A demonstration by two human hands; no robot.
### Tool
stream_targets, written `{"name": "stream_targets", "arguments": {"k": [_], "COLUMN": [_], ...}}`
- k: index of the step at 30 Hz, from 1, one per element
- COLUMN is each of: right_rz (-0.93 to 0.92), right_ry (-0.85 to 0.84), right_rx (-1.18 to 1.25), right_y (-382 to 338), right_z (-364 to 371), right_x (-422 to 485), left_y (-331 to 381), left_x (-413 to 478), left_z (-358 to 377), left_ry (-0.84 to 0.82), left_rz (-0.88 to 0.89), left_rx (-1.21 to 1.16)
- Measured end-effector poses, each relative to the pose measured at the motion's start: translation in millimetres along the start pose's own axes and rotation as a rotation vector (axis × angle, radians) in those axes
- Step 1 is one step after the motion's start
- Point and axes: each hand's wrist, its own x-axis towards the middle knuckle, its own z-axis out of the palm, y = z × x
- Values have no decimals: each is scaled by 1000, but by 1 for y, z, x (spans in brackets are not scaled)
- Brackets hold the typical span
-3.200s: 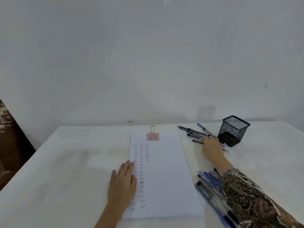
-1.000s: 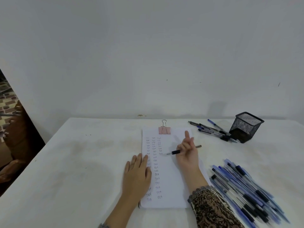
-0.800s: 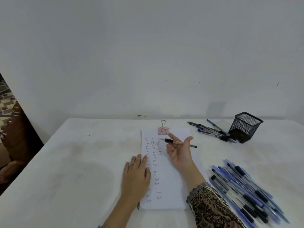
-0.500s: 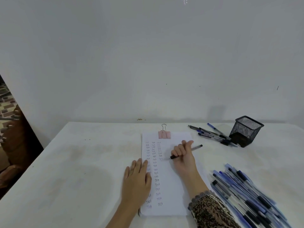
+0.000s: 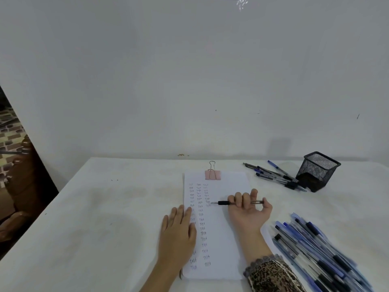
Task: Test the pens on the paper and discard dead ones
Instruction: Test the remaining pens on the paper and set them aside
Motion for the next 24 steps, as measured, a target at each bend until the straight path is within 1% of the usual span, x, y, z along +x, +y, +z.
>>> {"name": "stream_targets", "arguments": {"k": [3, 6, 7, 8, 10, 11, 14, 15, 18, 21, 24], "right_rz": [-3, -9, 8, 6, 53, 94, 137, 145, 83, -27, -142], "right_ry": [-56, -95, -89, -37, 5, 8, -48, -80, -175, -243, -186], "right_rx": [26, -35, -104, -176, -274, -382, -653, -708, -942, -1175, -1256], "right_y": [-2, -2, -1, 1, 4, 6, 9, 11, 15, 20, 26], "right_z": [3, 9, 10, 8, 6, 6, 11, 13, 14, 13, 9], "right_x": [1, 7, 10, 15, 19, 19, 16, 14, 13, 10, 9], "left_y": [-1, -1, -1, 0, 0, 0, 1, 1, 1, 2, 2], "left_x": [0, -1, 0, -1, -1, 0, -1, -1, -1, -1, -2], "left_z": [0, -1, -1, -1, -2, -1, -1, -1, -2, -3, -3], "left_ry": [-4, -4, -9, -7, -6, -12, -5, -8, -5, 4, 10], "left_rz": [0, 3, 2, 1, -1, -1, 3, 4, -2, 2, 6], "left_rx": [-9, -14, -8, -8, -7, -1, -11, -3, -27, -34, -34]}}
